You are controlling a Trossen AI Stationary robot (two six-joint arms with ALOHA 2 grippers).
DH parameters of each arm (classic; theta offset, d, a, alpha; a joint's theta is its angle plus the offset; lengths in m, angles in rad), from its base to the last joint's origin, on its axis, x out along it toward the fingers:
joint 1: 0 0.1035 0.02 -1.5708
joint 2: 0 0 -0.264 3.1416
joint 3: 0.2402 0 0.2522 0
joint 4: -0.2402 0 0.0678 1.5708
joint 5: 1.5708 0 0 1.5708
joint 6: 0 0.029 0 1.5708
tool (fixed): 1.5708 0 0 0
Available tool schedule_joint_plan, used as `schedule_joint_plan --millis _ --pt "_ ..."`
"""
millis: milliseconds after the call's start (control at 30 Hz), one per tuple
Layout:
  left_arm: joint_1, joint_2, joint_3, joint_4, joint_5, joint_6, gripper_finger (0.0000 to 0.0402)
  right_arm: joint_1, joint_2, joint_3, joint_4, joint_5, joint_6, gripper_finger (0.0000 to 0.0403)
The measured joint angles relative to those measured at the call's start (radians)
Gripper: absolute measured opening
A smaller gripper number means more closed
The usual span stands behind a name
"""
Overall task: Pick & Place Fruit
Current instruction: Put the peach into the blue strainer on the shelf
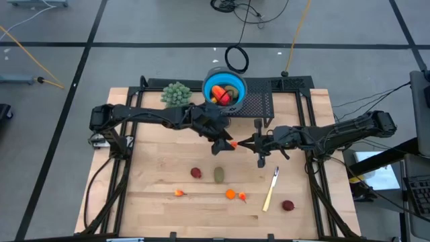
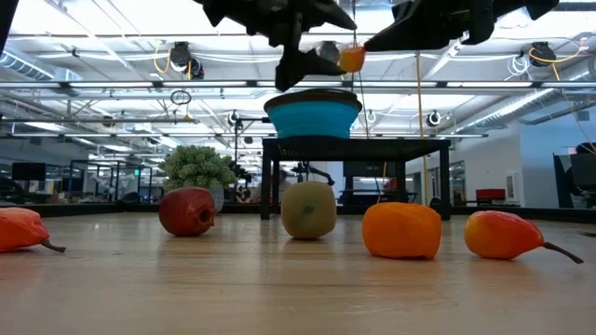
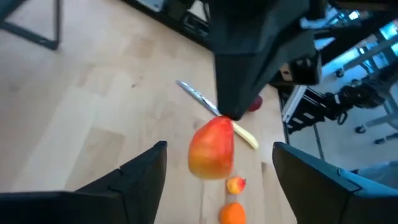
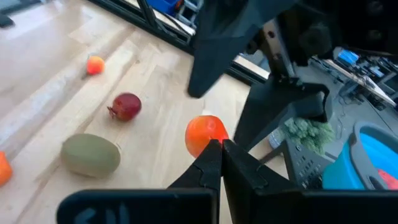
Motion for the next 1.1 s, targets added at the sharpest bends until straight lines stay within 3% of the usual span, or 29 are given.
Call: schedule_joint_plan --millis 267,500,733,900,1100 --pt "0.052 -0.033 0.001 -0.123 -0.018 -0.003 0.0279 0.000 -0.008 0.002 -0.004 0.042 -0.001 0.0000" --pt "0.005 -0.091 0.001 -0.245 -0.303 0.015 0.0243 -0.028 -0.029 0.089 -0.063 0.141 -0.104 0.0000" --pt "-0.050 -0.118 0.000 -0.370 -0.522 -0.006 0.0197 -0.181 -0.028 0.170 -0.075 0.134 -0.227 0.0000" --pt "-0.065 -0.118 -0.043 -0.371 -0.544 -0.021 0.0159 -0.334 -0.024 0.212 -0.077 0.020 -0.245 0.0000" --pt "-0.065 -0.131 -0.144 -0.248 -0.498 -0.051 0.0113 -0.494 0.030 0.251 -0.069 -0.116 -0.242 0.0000"
